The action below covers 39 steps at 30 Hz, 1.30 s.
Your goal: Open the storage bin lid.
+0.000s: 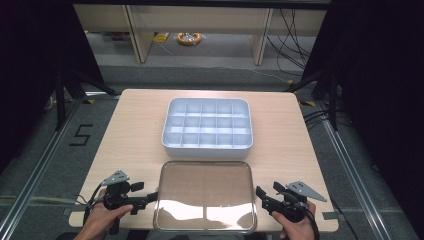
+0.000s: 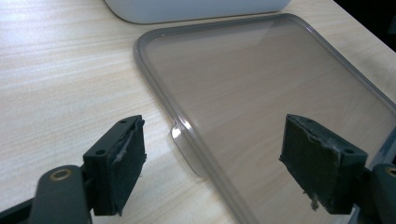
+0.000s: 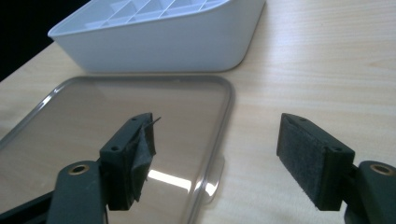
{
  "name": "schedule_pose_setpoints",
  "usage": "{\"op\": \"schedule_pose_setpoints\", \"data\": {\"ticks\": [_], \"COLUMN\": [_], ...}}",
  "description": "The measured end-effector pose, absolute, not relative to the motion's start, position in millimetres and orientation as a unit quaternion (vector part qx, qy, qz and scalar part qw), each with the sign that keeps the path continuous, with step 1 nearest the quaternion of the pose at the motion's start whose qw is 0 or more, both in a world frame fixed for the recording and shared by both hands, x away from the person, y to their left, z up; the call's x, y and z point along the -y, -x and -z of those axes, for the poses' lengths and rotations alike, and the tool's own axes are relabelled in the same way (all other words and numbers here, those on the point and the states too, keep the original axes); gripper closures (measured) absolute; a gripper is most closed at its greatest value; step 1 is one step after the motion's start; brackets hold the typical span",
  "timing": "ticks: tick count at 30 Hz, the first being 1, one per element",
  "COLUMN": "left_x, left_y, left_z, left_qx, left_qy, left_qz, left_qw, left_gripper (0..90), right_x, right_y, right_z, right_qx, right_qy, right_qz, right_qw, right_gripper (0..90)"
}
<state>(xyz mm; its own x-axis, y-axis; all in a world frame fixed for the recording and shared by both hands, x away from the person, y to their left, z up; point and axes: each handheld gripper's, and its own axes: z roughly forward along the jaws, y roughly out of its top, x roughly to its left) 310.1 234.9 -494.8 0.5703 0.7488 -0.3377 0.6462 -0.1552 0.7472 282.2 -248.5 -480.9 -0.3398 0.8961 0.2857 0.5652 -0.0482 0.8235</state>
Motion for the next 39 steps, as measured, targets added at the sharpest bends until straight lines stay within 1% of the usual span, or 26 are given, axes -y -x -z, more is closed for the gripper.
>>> {"op": "schedule_pose_setpoints", "data": {"ticks": [4,6,9,10,11,15,16,19,22,23,24,25,26,27,30,32,33,37,38,39], "left_x": [-235,-235,-233,-233,-233,-232,-232,-231,-231,-231,-231,-231,-231,-232,-232,-232,-232,-232,-232,-232], "left_y": [-305,-301,-293,-293,-290,-284,-281,-277,-275,-273,-273,-272,-272,-271,-270,-269,-268,-268,-268,-267], "left_z": [495,494,495,495,494,494,495,494,494,494,494,494,494,494,494,494,494,495,495,495], "left_qx": [-0.464,-0.451,-0.450,-0.450,-0.450,-0.457,-0.455,-0.454,-0.453,-0.453,-0.453,-0.452,-0.450,-0.451,-0.453,-0.453,-0.454,-0.453,-0.454,-0.455], "left_qy": [-0.752,-0.759,-0.756,-0.756,-0.756,-0.747,-0.747,-0.748,-0.748,-0.747,-0.747,-0.748,-0.750,-0.750,-0.749,-0.748,-0.749,-0.750,-0.750,-0.750], "left_qz": [-0.062,-0.059,-0.054,-0.054,-0.055,-0.054,-0.055,-0.055,-0.057,-0.056,-0.056,-0.056,-0.056,-0.054,-0.056,-0.055,-0.056,-0.052,-0.053,-0.055], "left_qw": [0.464,0.466,0.472,0.472,0.472,0.480,0.482,0.481,0.481,0.483,0.483,0.483,0.482,0.481,0.481,0.481,0.479,0.479,0.479,0.477], "left_gripper": [21.3,21.2,21.1,21.1,21.1,21.1,21.2,21.3,21.6,21.7,21.6,21.6,21.7,21.8,21.8,21.8,21.8,21.9,21.9,22.0], "right_x": [248,246,243,243,246,245,246,245,246,243,243,246,245,247,246,248,247,249,249,247], "right_y": [-273,-269,-261,-261,-260,-252,-252,-246,-243,-240,-240,-241,-238,-240,-237,-239,-237,-237,-237,-236], "right_z": [482,483,485,485,487,484,488,488,488,488,488,489,486,489,489,490,489,490,490,490], "right_qx": [-0.674,-0.670,-0.669,-0.669,-0.675,-0.669,-0.670,-0.669,-0.672,-0.662,-0.662,-0.671,-0.670,-0.666,-0.659,-0.663,-0.654,-0.658,-0.659,-0.649], "right_qy": [-0.543,-0.544,-0.549,-0.549,-0.535,-0.559,-0.543,-0.548,-0.546,-0.559,-0.559,-0.545,-0.554,-0.545,-0.553,-0.546,-0.559,-0.557,-0.559,-0.574], "right_qz": [-0.470,-0.475,-0.476,-0.476,-0.479,-0.467,-0.482,-0.481,-0.476,-0.478,-0.478,-0.478,-0.471,-0.488,-0.489,-0.490,-0.490,-0.487,-0.485,-0.484], "right_qw": [0.174,0.169,0.158,0.158,0.169,0.149,0.156,0.148,0.155,0.143,0.143,0.158,0.147,0.147,0.143,0.150,0.139,0.142,0.138,0.123], "right_gripper": [25.9,25.5,25.0,25.0,25.1,25.2,25.2,25.3,25.3,25.4,25.4,25.4,25.4,25.4,25.4,25.5,25.5,25.7,25.7,25.9]}}
